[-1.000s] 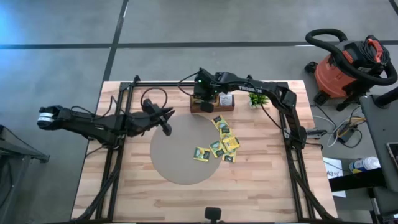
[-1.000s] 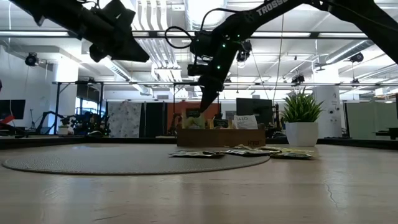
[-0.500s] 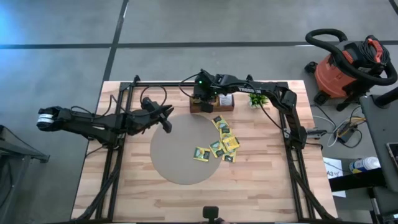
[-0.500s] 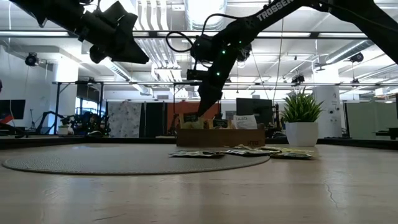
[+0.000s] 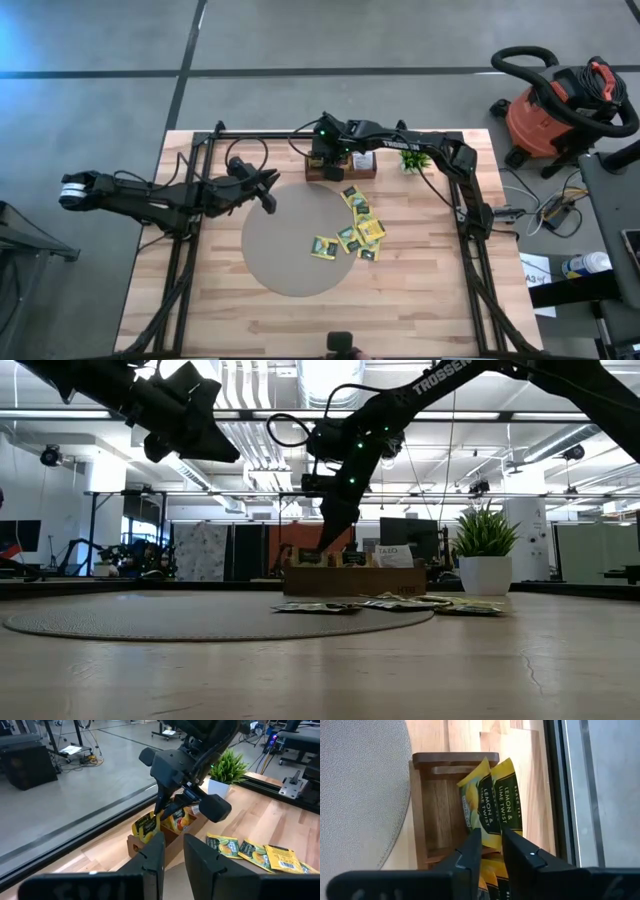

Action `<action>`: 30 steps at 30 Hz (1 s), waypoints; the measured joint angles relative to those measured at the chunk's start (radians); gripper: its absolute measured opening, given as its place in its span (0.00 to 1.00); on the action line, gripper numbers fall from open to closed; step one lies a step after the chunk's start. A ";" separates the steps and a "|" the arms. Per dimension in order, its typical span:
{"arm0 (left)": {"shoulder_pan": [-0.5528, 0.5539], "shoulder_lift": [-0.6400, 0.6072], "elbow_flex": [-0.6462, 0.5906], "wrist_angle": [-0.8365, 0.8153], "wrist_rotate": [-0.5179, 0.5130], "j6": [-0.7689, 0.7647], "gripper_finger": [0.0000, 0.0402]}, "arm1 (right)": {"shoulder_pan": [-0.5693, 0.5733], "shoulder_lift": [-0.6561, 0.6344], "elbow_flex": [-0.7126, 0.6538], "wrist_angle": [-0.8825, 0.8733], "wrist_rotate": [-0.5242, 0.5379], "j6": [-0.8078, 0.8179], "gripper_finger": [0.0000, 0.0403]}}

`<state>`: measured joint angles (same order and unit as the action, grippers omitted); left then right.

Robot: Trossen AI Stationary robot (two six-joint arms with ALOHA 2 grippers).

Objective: Pick & Place Tea
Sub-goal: Put the yellow tea sachet into the left compartment of the wooden organizer

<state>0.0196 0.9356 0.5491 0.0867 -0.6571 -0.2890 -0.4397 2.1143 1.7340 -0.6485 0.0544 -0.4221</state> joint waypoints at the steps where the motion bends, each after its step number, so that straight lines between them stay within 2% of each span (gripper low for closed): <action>1: 0.000 0.000 0.000 0.000 0.006 0.000 0.17 | 0.000 0.000 0.008 -0.007 0.000 0.000 0.21; 5: 0.000 0.000 0.000 0.001 0.109 0.000 0.17 | 0.014 -0.019 0.063 -0.021 0.000 0.044 0.23; 8: 0.000 0.000 0.000 0.002 0.223 0.000 0.17 | 0.030 -0.031 0.121 -0.079 -0.003 0.121 0.24; 10: -0.001 0.003 0.000 0.003 0.257 -0.001 0.17 | 0.039 -0.031 0.159 -0.138 -0.007 0.193 0.23; 14: -0.001 0.006 0.000 0.003 0.228 0.007 0.17 | 0.057 -0.031 0.209 -0.253 -0.014 0.309 0.21; 19: -0.001 0.000 0.000 0.003 0.159 0.030 0.17 | 0.087 -0.031 0.226 -0.360 -0.013 0.361 0.19; 30: -0.001 -0.002 0.000 0.002 0.161 0.026 0.17 | 0.189 -0.047 0.226 -0.415 -0.011 0.455 0.17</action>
<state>0.0189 0.9338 0.5491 0.0891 -0.4957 -0.2629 -0.2508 2.0677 1.9598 -1.0639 0.0437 0.0332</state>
